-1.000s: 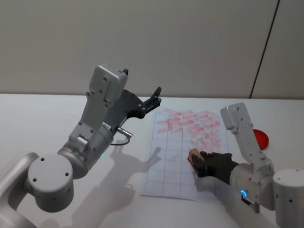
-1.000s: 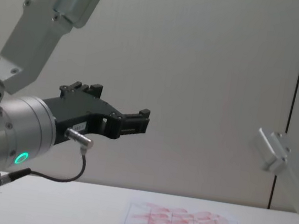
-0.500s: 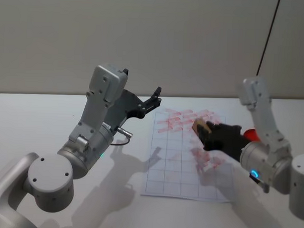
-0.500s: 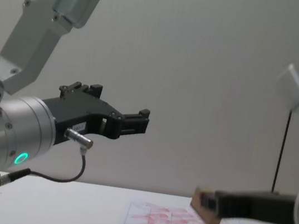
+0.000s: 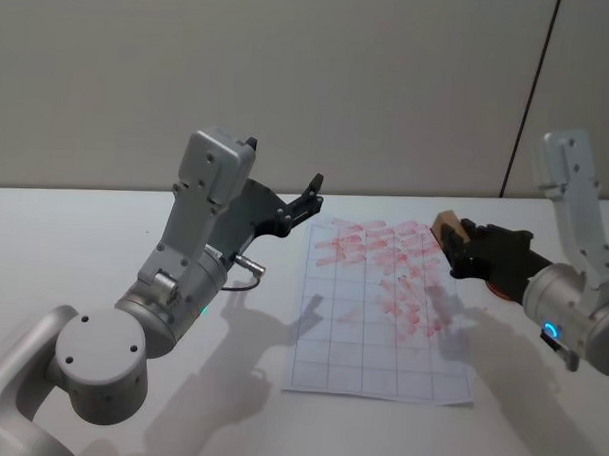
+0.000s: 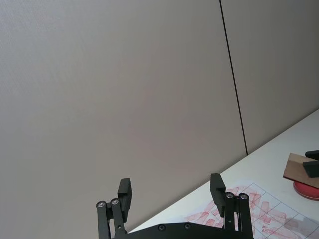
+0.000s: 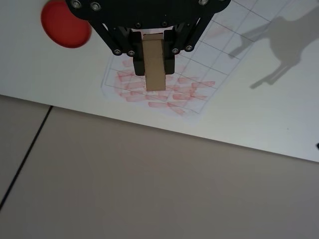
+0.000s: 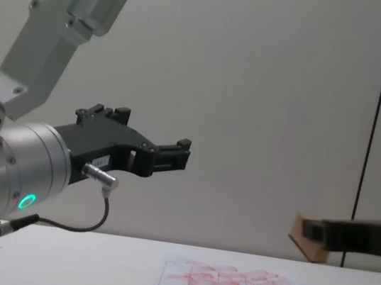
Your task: Use the one hand to pick up the stamp and affix it onto the A4 paper.
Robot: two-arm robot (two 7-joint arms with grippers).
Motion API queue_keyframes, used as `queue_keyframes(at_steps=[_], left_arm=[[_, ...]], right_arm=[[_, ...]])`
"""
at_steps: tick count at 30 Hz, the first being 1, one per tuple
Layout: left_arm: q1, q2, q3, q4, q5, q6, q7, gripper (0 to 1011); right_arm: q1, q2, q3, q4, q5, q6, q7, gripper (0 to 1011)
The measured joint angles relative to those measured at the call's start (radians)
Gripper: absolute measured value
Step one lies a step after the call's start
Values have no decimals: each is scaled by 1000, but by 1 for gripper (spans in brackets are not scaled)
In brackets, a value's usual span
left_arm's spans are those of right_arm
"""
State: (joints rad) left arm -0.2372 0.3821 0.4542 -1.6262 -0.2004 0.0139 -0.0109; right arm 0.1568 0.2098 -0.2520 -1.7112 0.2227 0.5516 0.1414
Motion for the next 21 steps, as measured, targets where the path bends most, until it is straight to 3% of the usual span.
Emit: queue_keyframes(at_steps=[9,21], left_arm=[[0,0,0,0,0,0,0,1002],[0,0,0,0,0,0,0,1001]], right_arm=[[16,15,26,55,-7,-1,-33,213],[71,17,48,193,-35,-34,-44,213]])
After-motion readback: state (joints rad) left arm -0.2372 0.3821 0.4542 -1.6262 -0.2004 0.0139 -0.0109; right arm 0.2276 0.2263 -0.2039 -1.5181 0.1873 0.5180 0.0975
